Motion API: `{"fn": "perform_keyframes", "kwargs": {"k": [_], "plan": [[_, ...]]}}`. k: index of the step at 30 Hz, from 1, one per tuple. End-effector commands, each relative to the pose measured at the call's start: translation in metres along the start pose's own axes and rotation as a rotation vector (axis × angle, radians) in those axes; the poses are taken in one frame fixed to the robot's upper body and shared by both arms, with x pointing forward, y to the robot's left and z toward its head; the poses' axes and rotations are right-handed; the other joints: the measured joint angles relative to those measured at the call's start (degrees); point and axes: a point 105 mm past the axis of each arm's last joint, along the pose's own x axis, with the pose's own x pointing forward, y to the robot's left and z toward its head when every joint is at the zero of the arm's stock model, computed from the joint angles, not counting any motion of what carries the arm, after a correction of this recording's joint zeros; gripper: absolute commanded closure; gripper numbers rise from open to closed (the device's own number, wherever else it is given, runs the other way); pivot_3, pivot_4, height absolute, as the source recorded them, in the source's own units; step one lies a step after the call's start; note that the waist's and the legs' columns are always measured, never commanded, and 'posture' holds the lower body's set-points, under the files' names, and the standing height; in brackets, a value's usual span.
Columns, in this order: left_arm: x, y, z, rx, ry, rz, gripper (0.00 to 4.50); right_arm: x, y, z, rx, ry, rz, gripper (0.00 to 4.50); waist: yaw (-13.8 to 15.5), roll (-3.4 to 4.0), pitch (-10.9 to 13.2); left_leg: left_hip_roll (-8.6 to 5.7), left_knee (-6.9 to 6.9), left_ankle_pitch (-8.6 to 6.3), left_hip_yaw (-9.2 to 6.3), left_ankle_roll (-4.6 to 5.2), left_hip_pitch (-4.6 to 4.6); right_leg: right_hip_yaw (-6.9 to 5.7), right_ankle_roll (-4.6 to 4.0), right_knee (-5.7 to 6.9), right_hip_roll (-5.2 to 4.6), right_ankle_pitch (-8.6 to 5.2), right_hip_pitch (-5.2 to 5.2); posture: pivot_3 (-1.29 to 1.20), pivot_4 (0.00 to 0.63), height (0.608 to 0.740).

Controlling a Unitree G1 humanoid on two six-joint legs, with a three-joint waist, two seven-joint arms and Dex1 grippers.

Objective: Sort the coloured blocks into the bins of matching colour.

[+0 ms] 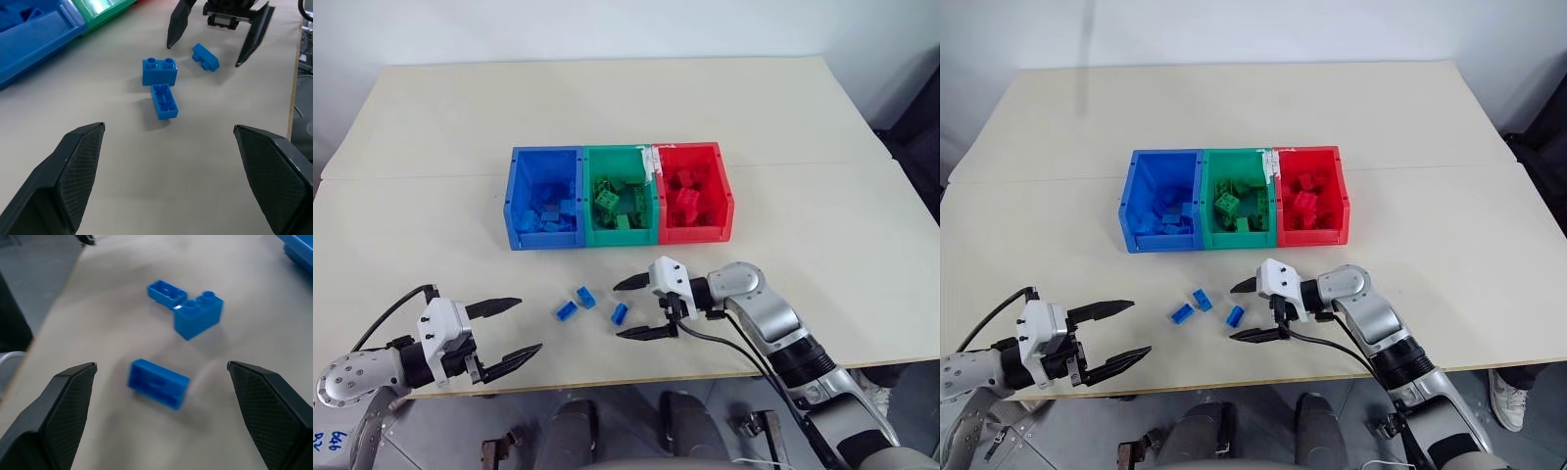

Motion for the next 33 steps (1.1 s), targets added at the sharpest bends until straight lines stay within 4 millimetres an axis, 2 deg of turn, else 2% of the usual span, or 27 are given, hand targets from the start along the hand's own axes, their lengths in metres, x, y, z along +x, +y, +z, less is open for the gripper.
{"fn": "perform_keyframes", "kwargs": {"k": [1, 5, 7, 10, 12, 15, 17, 21, 24, 26, 30, 33], "plan": [[-0.001, 0.000, 0.011, 0.036, -0.030, 0.007, 0.00, 0.001, 0.001, 0.001, -0.023, -0.006, 0.006, 1.29, 0.01, 0.00, 0.00, 0.00, 0.00, 0.00, 0.00, 0.00, 0.00, -0.02, 0.00, 0.00, 0.00, 0.00, 0.01, 0.00, 0.150, 0.740], [-0.002, 0.003, 0.013, 0.044, -0.030, 0.010, 0.00, -0.002, 0.001, 0.000, -0.023, -0.011, 0.005, 2.69, -0.01, 0.00, 0.00, 0.01, 0.01, -0.01, 0.00, 0.01, 0.01, -0.05, 0.00, 0.00, 0.01, 0.00, 0.02, 0.00, 0.150, 0.740], [-0.002, 0.004, 0.013, 0.045, -0.030, 0.011, 0.00, -0.004, -0.001, 0.003, -0.032, -0.018, -0.004, 3.14, -0.01, 0.00, 0.00, 0.01, 0.01, -0.01, 0.01, 0.01, 0.01, -0.06, 0.00, 0.01, 0.01, 0.00, 0.02, 0.00, 0.150, 0.740], [-0.002, 0.005, 0.013, 0.045, -0.034, 0.016, 0.00, -0.008, -0.006, 0.013, -0.029, -0.056, -0.020, 3.14, -0.01, 0.00, 0.00, 0.02, 0.01, -0.01, 0.01, 0.01, 0.01, -0.06, 0.00, 0.02, 0.02, 0.00, 0.02, 0.00, 0.150, 0.740], [-0.002, 0.006, 0.013, 0.042, -0.037, 0.030, 0.00, -0.015, -0.011, 0.030, -0.015, -0.110, -0.029, 3.14, 0.00, 0.00, 0.00, 0.02, 0.01, -0.01, 0.01, 0.01, 0.01, -0.06, 0.00, 0.02, 0.02, 0.00, 0.02, 0.00, 0.150, 0.740], [-0.006, 0.008, 0.011, 0.031, -0.045, 0.072, 0.00, -0.019, -0.030, 0.073, 0.044, -0.239, -0.105, 3.14, -0.28, 0.00, 0.00, 0.05, 0.02, -0.01, 0.03, 0.01, 0.00, -0.06, 0.01, 0.04, 0.01, 0.00, 0.00, 0.00, 0.150, 0.740], [-0.009, 0.012, 0.011, 0.020, -0.056, 0.112, 0.00, -0.015, -0.044, 0.106, 0.047, -0.308, -0.137, 3.14, -0.64, 0.00, 0.00, 0.15, 0.02, -0.02, 0.15, -0.03, 0.03, -0.13, 0.03, 0.09, 0.00, 0.02, -0.06, 0.00, 0.150, 0.740], [-0.013, 0.020, 0.013, -0.012, -0.113, 0.219, 0.00, 0.012, -0.073, 0.152, -0.026, -0.350, -0.197, 3.14, -1.32, 0.01, 0.00, 0.25, 0.00, -0.03, 0.15, -0.17, 0.05, -0.21, -0.04, 0.28, 0.03, -0.02, -0.18, 0.00, 0.150, 0.740], [-0.015, 0.024, 0.014, -0.025, -0.138, 0.272, 0.00, 0.032, -0.095, 0.163, -0.042, -0.297, -0.289, 3.14, -1.64, 0.00, 0.00, 0.23, -0.01, -0.04, 0.18, -0.16, 0.00, -0.24, -0.05, 0.38, 0.00, -0.02, -0.25, 0.00, 0.150, 0.740], [-0.016, 0.025, 0.014, -0.030, -0.148, 0.303, 0.00, 0.047, -0.101, 0.173, -0.075, -0.292, -0.300, 3.14, -1.61, -0.05, -0.03, 0.15, -0.01, -0.07, 0.20, -0.11, -0.05, -0.26, -0.05, 0.39, -0.07, -0.01, -0.29, 0.00, 0.150, 0.740], [-0.018, 0.023, 0.013, -0.031, -0.147, 0.325, 0.00, 0.063, -0.108, 0.170, -0.091, -0.244, -0.303, 3.14, -1.66, -0.11, -0.07, 0.07, 0.00, -0.16, 0.33, 0.01, -0.18, -0.34, -0.05, 0.39, -0.17, 0.01, -0.46, 0.00, 0.150, 0.740], [-0.019, 0.022, 0.012, -0.029, -0.148, 0.335, 0.00, 0.063, -0.111, 0.168, -0.098, -0.247, -0.316, 2.08, -1.72, -0.13, -0.08, 0.08, 0.00, -0.24, 0.39, 0.02, -0.29, -0.47, -0.07, 0.40, -0.19, 0.02, -0.63, 0.00, 0.150, 0.740]]}}
